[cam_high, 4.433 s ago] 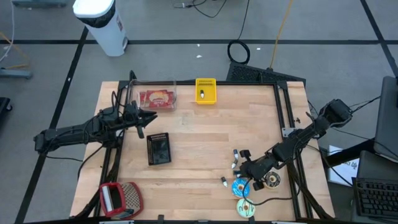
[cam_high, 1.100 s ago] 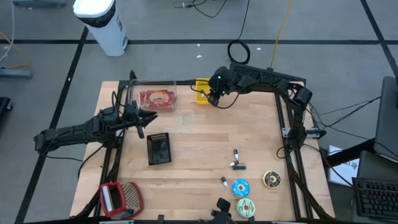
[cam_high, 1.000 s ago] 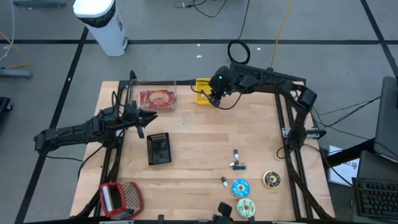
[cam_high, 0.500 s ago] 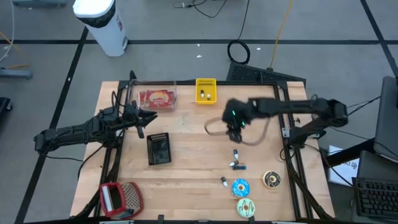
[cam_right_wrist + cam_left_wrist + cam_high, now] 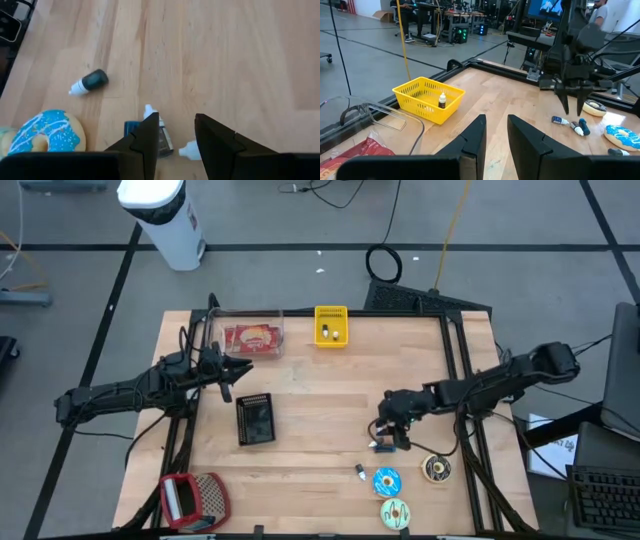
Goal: Pick & Place Food Item
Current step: Put the bottom blue food coloring bottle into the yellow bin
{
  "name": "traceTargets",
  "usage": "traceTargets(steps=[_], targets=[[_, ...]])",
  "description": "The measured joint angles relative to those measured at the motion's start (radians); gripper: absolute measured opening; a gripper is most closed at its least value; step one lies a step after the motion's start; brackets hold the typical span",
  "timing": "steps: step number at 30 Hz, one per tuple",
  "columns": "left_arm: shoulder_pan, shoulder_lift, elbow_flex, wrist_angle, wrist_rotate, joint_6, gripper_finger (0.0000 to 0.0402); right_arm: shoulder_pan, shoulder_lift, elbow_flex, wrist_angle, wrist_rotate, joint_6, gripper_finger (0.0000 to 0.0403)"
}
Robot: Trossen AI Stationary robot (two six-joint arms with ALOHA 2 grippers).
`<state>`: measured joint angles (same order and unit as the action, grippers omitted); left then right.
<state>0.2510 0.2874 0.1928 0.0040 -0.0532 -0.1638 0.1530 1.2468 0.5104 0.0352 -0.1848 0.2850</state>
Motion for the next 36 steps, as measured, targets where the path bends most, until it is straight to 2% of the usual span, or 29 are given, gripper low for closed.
traceTargets(steps=[5, 12, 15, 20, 24, 32, 36], targets=[[0.0, 0.0, 0.0, 0.0, 0.0, 0.0, 0.0079, 0.028, 0.029, -0.022, 0.032, 0.0, 0.065, 0.0109], [0.0, 0.0, 0.0, 0.0, 0.0, 0.0, 0.0079, 0.031, 0.027, -0.018, -0.178, 0.032, 0.074, 0.0097], [0.0, 0.0, 0.0, 0.0, 0.0, 0.0, 0.0079, 0.031, 0.025, -0.016, -0.209, 0.05, 0.093, 0.0091], [0.0, 0.0, 0.0, 0.0, 0.0, 0.0, 0.0079, 0.047, 0.02, -0.015, -0.211, -0.075, 0.184, 0.0089], [0.0, 0.0, 0.0, 0.0, 0.0, 0.0, 0.0079, 0.086, 0.018, -0.015, -0.211, -0.103, 0.253, 0.0089], [0.0, 0.0, 0.0, 0.0, 0.0, 0.0, 0.0079, 0.19, 0.018, -0.015, -0.201, 0.102, 0.344, 0.0111], [0.0, 0.0, 0.0, 0.0, 0.0, 0.0, 0.0079, 0.216, 0.018, -0.015, -0.182, 0.132, 0.362, 0.014]])
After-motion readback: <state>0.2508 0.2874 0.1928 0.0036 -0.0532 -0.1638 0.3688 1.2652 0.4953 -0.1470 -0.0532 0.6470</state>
